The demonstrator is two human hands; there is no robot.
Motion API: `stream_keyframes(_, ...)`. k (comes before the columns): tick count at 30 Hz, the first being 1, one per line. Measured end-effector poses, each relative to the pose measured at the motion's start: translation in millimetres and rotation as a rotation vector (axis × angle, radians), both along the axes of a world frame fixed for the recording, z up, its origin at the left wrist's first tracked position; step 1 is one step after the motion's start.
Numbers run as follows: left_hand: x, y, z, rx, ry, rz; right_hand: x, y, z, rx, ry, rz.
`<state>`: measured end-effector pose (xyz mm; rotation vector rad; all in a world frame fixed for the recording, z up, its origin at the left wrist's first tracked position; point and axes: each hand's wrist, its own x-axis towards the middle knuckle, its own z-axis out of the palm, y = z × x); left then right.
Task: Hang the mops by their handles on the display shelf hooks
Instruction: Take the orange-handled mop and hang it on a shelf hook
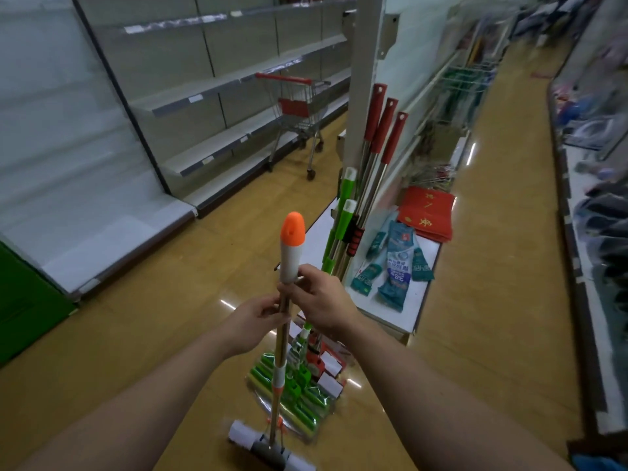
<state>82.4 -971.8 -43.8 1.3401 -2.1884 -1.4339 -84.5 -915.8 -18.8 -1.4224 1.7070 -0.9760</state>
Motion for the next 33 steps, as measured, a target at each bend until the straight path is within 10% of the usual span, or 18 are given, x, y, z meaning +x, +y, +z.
stream_keyframes(33,-394.9,143.4,158.1,-0.229,0.223,-0.107,-392.8,156.3,178.9,-0.28,0.051,0.022)
